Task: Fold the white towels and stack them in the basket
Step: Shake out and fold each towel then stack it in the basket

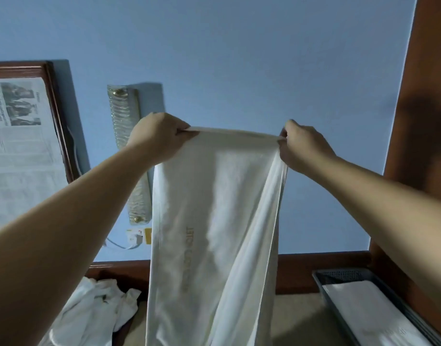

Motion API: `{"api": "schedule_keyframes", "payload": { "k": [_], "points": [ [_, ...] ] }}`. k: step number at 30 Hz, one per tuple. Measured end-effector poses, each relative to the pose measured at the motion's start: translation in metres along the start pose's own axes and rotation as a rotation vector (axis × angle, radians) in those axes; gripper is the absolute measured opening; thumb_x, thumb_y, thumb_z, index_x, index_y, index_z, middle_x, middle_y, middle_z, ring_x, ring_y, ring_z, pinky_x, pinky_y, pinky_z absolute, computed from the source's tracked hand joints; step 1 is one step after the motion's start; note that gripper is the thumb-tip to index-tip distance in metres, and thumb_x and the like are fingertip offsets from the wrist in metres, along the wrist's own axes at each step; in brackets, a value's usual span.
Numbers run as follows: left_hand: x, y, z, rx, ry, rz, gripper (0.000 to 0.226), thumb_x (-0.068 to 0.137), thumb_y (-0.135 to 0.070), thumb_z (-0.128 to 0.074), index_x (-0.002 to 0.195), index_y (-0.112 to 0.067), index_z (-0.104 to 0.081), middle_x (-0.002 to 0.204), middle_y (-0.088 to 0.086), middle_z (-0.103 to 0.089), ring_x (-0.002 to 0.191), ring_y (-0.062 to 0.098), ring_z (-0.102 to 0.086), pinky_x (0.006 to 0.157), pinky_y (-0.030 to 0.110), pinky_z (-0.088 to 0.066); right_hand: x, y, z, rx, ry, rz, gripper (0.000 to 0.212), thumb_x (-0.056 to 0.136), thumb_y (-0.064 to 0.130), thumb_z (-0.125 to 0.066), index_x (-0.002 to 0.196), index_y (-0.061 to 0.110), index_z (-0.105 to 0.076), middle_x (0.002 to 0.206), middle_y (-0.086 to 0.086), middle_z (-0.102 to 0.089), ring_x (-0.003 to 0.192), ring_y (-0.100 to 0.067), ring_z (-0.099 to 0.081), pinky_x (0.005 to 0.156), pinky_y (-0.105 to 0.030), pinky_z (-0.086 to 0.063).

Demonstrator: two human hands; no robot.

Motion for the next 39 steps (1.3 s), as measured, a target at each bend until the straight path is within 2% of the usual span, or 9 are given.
{"api": "schedule_keyframes", "payload": {
  "k": [5, 10, 16, 19, 22, 25, 30, 36, 39],
  "points": [
    [0.007, 0.015, -0.005, -0.014, 0.073, 0.017, 0.040, 0.099, -0.048, -0.064, 0.084, -0.012, -0.075, 0.076, 0.012, -0.067, 0.079, 0.033, -0.063, 0.070, 0.038, -0.050, -0.002, -0.009, -0.021, -0.106, -0.066, 0.116, 0.015, 0.088, -0.003, -0.046, 0.100, 0.006, -0.050, 0.093, -0.017, -0.057, 0.080, -0.039, -0.060, 0.072, -0.045, -0.056],
    [0.009, 0.016, -0.027, -0.012, 0.108, 0.036, 0.031, 0.098, -0.034, -0.067, 0.077, -0.011, -0.071, 0.103, 0.004, -0.062, 0.097, 0.030, -0.062, 0.090, 0.039, -0.053, -0.049, -0.030, -0.081, -0.088, 0.068, -0.124, 0.021, 0.098, 0.005, -0.041, 0.116, 0.006, -0.053, 0.108, -0.020, -0.064, 0.098, -0.042, -0.066, 0.082, -0.044, -0.052],
    [-0.013, 0.008, -0.051, 0.098, 0.188, 0.177, 0.014, 0.086, -0.008, -0.053, 0.080, -0.010, -0.065, 0.095, 0.014, -0.068, 0.095, 0.040, -0.066, 0.074, 0.033, -0.046, -0.040, -0.029, -0.094, 0.643, 0.042, -0.487, 0.016, 0.099, 0.018, -0.048, 0.109, 0.017, -0.059, 0.107, -0.011, -0.067, 0.081, -0.024, -0.062, 0.067, -0.028, -0.048],
    [-0.024, 0.000, -0.060, 0.098, 0.166, 0.148, 0.050, 0.080, -0.001, -0.049, 0.120, -0.026, -0.066, 0.112, 0.002, -0.067, 0.102, 0.034, -0.063, 0.076, 0.034, -0.044, -0.020, -0.011, -0.078, 0.922, 0.059, -0.481, 0.016, 0.099, 0.036, -0.048, 0.099, 0.025, -0.059, 0.092, -0.005, -0.066, 0.070, -0.023, -0.055, 0.059, -0.033, -0.042],
    [-0.028, 0.000, -0.057, 0.206, 0.191, 0.119, 0.033, 0.086, -0.009, -0.049, 0.107, -0.028, -0.066, 0.085, -0.003, -0.056, 0.083, 0.031, -0.056, 0.069, 0.034, -0.042, -0.022, -0.013, -0.072, 0.636, 0.221, -0.266, 0.032, 0.104, 0.040, -0.047, 0.081, 0.018, -0.048, 0.075, 0.002, -0.048, 0.062, -0.019, -0.042, 0.055, -0.030, -0.029],
    [-0.029, 0.022, -0.052, 0.309, 0.231, 0.122, 0.019, 0.090, -0.017, -0.049, 0.092, -0.024, -0.067, 0.084, 0.003, -0.058, 0.077, 0.033, -0.056, 0.067, 0.034, -0.044, -0.033, -0.037, -0.069, 0.269, 0.346, -0.142, 0.030, 0.098, 0.052, -0.057, 0.085, 0.024, -0.056, 0.080, 0.005, -0.061, 0.072, -0.019, -0.056, 0.065, -0.036, -0.040],
    [-0.033, 0.062, -0.047, 0.401, 0.170, 0.066, 0.014, 0.096, -0.028, -0.051, 0.083, -0.027, -0.056, 0.089, 0.005, -0.064, 0.077, 0.033, -0.056, 0.066, 0.034, -0.039, -0.052, -0.041, -0.057, 0.238, 0.459, 0.056, 0.014, 0.103, 0.051, -0.052, 0.100, 0.041, -0.060, 0.084, 0.002, -0.064, 0.071, -0.019, -0.059, 0.065, -0.034, -0.044],
    [-0.017, 0.068, -0.031, 0.372, 0.078, 0.093, 0.010, 0.093, -0.021, -0.053, 0.087, -0.024, -0.060, 0.084, 0.004, -0.056, 0.073, 0.032, -0.048, 0.067, 0.035, -0.037, -0.074, -0.075, -0.096, 0.238, 0.403, -0.178, 0.018, 0.107, 0.032, -0.051, 0.094, 0.022, -0.058, 0.086, -0.007, -0.066, 0.076, -0.027, -0.065, 0.065, -0.038, -0.052],
    [-0.030, 0.076, -0.030, 0.381, 0.083, 0.145, 0.012, 0.091, -0.017, -0.051, 0.083, -0.022, -0.058, 0.084, 0.007, -0.059, 0.073, 0.033, -0.050, 0.069, 0.035, -0.038, -0.093, -0.084, -0.112, 0.442, 0.475, -0.380, 0.028, 0.106, 0.029, -0.054, 0.088, 0.008, -0.057, 0.085, -0.011, -0.062, 0.072, -0.025, -0.063, 0.056, -0.025, -0.053]
  ]
}}
Point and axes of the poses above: each hand's wrist, its own x-axis towards the middle knuckle, its own z-axis out of the back of the hand, y = z × x, the point moved 1 cm from there along x, towards the middle knuckle
